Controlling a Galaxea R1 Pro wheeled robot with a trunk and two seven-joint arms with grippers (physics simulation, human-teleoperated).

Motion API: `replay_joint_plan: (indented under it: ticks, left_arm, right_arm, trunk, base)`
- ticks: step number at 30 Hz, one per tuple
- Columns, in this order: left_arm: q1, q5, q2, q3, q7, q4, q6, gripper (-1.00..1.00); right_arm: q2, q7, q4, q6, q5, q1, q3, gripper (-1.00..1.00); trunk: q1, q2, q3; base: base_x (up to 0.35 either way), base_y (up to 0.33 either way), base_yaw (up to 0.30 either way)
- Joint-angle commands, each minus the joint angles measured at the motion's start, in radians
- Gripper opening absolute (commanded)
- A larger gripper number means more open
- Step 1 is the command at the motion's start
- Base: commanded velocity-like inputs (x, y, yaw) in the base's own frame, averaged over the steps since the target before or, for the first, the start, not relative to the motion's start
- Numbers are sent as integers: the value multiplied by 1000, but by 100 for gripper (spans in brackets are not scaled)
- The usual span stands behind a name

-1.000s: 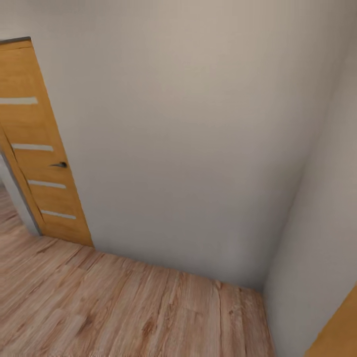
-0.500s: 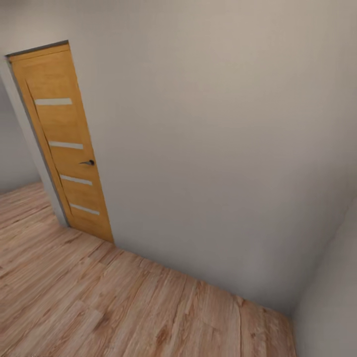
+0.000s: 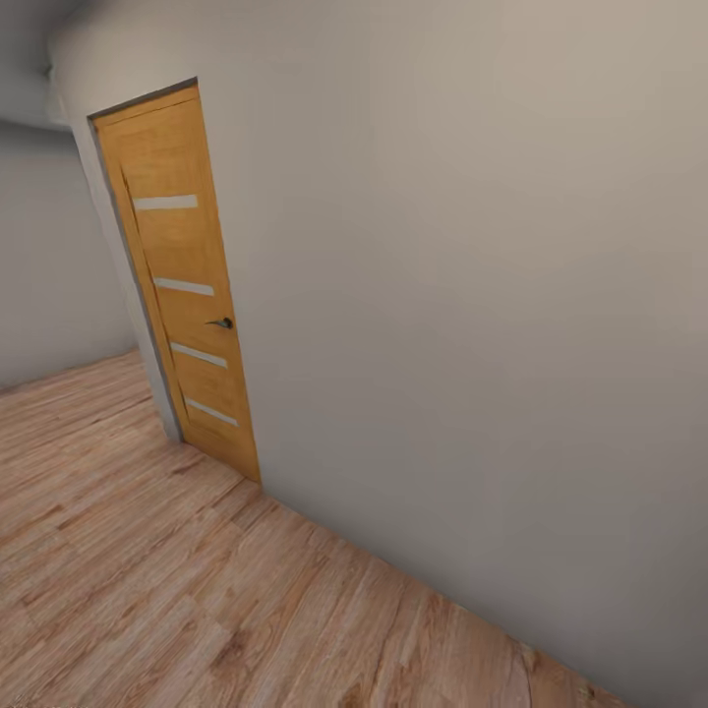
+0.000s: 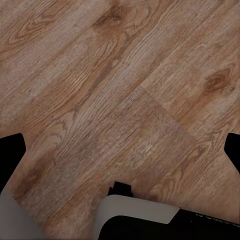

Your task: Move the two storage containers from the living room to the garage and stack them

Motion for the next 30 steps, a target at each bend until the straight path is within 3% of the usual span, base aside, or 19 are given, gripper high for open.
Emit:
replay_joint_plan:
  ticks: [1, 30]
  left_arm:
    - [-2, 4, 0, -1, 0, 5, -7, 100]
    - [-2, 4, -3, -1, 1, 5, -7, 100]
  right_arm:
    - [0, 0, 4, -7, 1, -2, 7, 100]
    - [-1, -1, 4, -9, 5, -2, 7, 100]
  trunk:
    - [1, -2, -2]
    - [1, -2, -2]
  base:
    - [324, 0, 293]
    - [324, 0, 293]
